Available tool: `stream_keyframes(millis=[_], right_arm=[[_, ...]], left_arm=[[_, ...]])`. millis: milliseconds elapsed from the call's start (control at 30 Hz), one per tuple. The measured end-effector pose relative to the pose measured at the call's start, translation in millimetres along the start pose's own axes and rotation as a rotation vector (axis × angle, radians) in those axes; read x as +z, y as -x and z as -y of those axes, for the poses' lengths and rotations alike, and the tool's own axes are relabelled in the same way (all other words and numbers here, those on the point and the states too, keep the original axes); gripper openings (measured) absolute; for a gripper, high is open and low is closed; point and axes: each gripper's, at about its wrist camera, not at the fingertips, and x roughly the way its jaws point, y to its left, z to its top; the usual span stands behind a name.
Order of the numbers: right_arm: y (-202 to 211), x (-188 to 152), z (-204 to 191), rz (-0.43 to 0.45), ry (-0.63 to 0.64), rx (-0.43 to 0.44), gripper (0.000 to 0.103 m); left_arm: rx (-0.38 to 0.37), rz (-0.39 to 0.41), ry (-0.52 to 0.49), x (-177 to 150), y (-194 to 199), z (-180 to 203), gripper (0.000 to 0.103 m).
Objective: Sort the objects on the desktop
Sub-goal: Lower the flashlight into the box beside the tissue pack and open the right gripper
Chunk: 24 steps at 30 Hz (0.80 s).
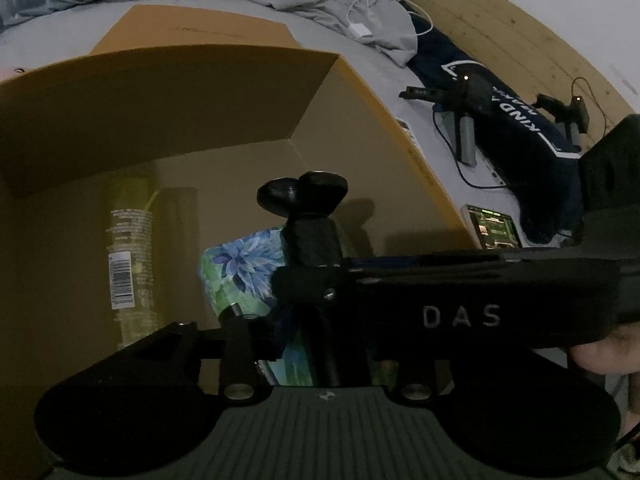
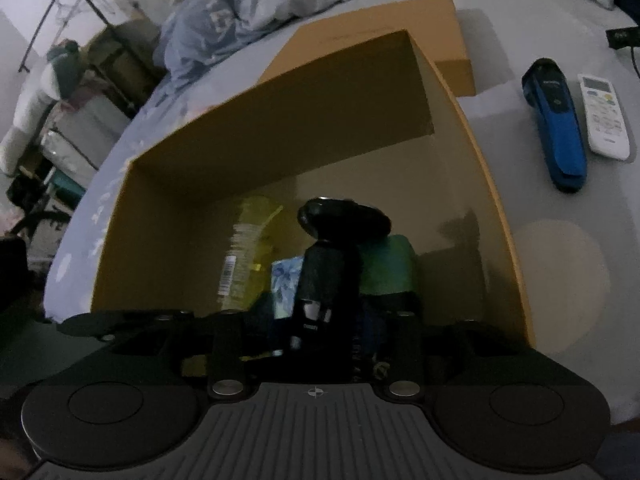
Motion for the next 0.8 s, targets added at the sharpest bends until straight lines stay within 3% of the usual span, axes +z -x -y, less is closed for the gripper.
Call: stream_keyframes(millis=[33,100,167,467,667,800], right_arm=[[0.4,0.1,-0.7,-0.001,0.003,0.004,0.075],[0.8,0.7,-3.2,-0.008,0.008,0.007,0.080],[1.8,1.0,-6.1,-0.011,0.010,0.008,0.087],[7.7,2.5,-16.5,0.007,0.013,0.024,0.103],[15.0,0.8,-25.0,0.046,0.046,-0.017,0.103],[21.4,0.5,-27.0,0.070,0.046,-0.038,0.103]], left_arm=[[0.003,0.000,0.001,-0.4,0.3,-0.3,0.049],[0.027,0.000,0.014,-0.4,1.0,-1.6,0.066],[0.042,0.007,0.032,0.1,4.1,-4.9,0.076],[0.095,0.020,0.051,-0.7,16.1,-13.2,0.088],[0.123,0.032,0.054,-0.4,22.9,-12.7,0.092],[0.150,0.057,0.050,0.3,29.7,-11.1,0.103]])
